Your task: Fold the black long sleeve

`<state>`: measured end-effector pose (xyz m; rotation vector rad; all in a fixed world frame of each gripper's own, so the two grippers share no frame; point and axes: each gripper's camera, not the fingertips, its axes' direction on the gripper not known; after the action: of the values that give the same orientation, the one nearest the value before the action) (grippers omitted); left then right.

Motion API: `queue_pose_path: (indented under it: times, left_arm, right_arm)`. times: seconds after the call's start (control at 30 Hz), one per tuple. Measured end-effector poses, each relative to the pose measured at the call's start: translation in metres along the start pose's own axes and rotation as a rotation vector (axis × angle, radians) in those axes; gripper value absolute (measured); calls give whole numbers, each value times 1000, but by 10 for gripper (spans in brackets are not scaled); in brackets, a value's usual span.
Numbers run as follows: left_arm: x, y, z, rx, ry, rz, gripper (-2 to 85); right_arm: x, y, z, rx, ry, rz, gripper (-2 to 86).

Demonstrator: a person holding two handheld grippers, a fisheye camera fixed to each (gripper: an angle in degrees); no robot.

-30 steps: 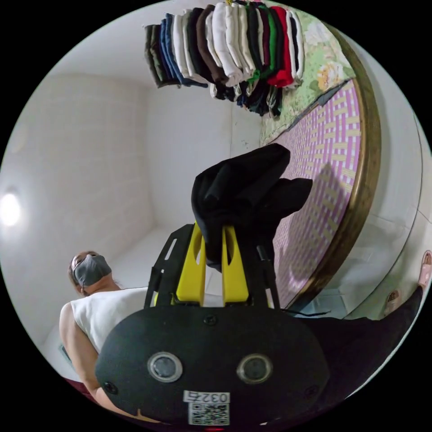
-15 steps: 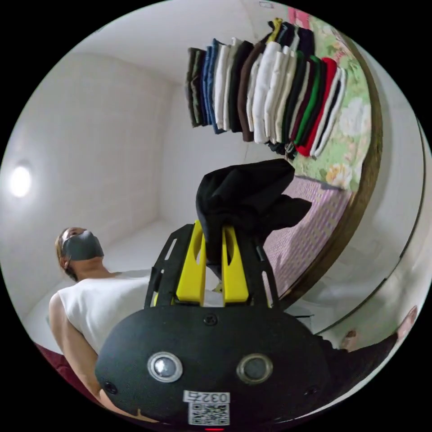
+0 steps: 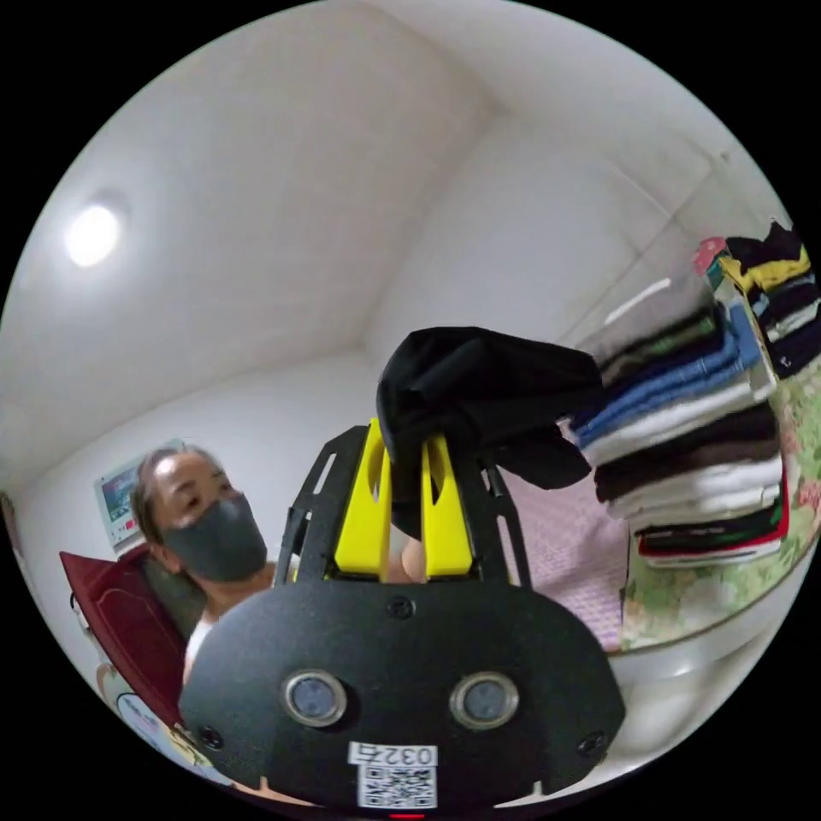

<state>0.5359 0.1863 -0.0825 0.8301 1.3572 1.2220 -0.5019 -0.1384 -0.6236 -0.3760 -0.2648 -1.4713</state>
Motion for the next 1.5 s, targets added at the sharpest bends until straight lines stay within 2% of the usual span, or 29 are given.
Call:
queue_pose_path:
  times: [0.17,0.27,0.57,0.67,0.77,0.93,1.0,1.07,1.17,1.27,1.5]
  left_arm:
    - [32,-138,11,169,-84,33,22]
    - [30,-206,0,194,-123,9,21]
    - [-38,-335,-82,220,-100,-120,23]
    - [-57,-378,-97,244,-83,-187,26]
    - [-53,-429,-93,221,-81,-158,40]
    - [-66,-437,-101,199,-141,-146,46]
    - [-106,-430,-121,184,-191,-240,39]
    - [-177,-410,-162,216,-255,-477,26]
    - [-228,-390,-200,270,-335,-625,19]
    - [-243,-390,-203,280,-191,-591,19]
    - [-227,-412,-208,181,-336,-473,38]
  right_arm:
    - [16,-122,5,136,-99,17,52]
    - [34,-174,11,169,-103,17,52]
    - [129,-249,42,111,24,73,52]
    - [159,-271,46,106,36,91,52]
    - [176,-300,46,134,44,86,52]
    - [193,-296,21,186,-34,84,52]
    - [225,-272,5,203,-30,190,52]
    - [284,-235,-18,185,15,379,51]
    - [349,-199,-46,169,68,587,51]
    - [374,-185,-56,160,-19,581,52]
    - [396,-180,-72,146,-25,531,58]
